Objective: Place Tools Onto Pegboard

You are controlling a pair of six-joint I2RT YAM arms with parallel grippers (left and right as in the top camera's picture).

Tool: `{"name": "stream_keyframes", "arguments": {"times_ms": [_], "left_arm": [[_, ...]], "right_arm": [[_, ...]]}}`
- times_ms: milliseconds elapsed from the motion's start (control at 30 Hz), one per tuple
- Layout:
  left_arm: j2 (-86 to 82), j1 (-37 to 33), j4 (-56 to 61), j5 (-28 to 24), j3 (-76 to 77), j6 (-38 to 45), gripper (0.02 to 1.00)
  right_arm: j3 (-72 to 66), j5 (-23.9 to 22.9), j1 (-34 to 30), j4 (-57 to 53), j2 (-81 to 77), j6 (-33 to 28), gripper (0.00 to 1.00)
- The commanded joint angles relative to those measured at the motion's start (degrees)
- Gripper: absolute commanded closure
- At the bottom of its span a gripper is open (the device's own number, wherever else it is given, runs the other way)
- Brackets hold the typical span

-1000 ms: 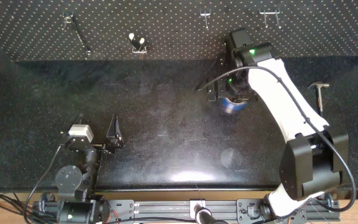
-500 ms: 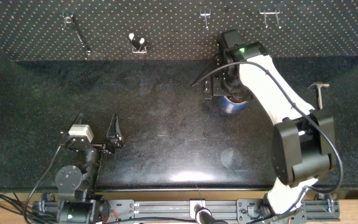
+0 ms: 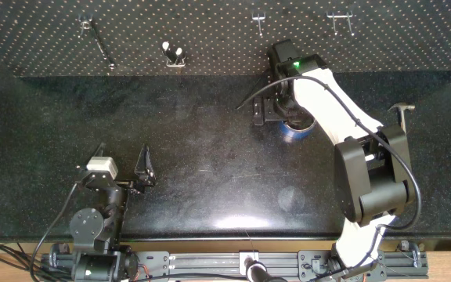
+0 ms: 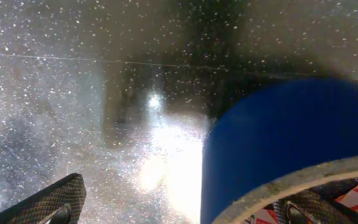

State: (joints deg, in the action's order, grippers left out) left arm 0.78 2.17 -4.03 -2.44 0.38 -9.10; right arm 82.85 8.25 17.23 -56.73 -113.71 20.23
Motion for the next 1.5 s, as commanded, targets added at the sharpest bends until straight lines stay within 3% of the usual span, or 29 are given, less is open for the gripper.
{"name": "stream_keyframes", "arguments": {"times_ms": [33,800,933,967,1000,1100,1167,1300,1500], "left_arm": [[-0.59,-0.24,-0.33,-1.25,-0.07,-0.11,0.023],[-0.59,-0.24,-0.33,-1.25,-0.07,-0.11,0.023],[-0.59,-0.24,-0.33,-1.25,-0.07,-0.11,0.023],[-0.59,-0.24,-0.33,-1.25,-0.07,-0.11,0.023],[-0.59,-0.24,-0.33,-1.25,-0.07,-0.11,0.023],[-0.59,-0.24,-0.33,-1.25,-0.07,-0.11,0.023],[-0.59,-0.24,-0.33,-1.25,-0.07,-0.11,0.023],[-0.59,-0.24,-0.33,-1.25,-0.07,-0.11,0.023],[-0.59,-0.24,-0.33,-1.25,-0.07,-0.11,0.023]], "right_arm": [[0.98,-1.49,0.63,-0.48,-2.27,-0.79,0.025],[1.05,-3.13,0.70,-0.79,-2.36,-0.35,0.020],[1.05,-3.13,0.70,-0.81,-2.36,-0.35,0.185],[1.05,-3.13,0.70,-0.81,-2.36,-0.35,0.264],[1.05,-3.13,0.70,-0.81,-2.36,-0.35,0.478],[1.05,-3.13,0.70,-0.81,-2.36,-0.37,0.625],[1.05,-3.13,0.70,-0.81,-2.36,-0.35,0.649],[1.05,-3.15,0.70,-0.79,-2.36,-0.37,0.888],[1.05,-3.15,0.70,-0.79,-2.36,-0.33,0.923]]}}
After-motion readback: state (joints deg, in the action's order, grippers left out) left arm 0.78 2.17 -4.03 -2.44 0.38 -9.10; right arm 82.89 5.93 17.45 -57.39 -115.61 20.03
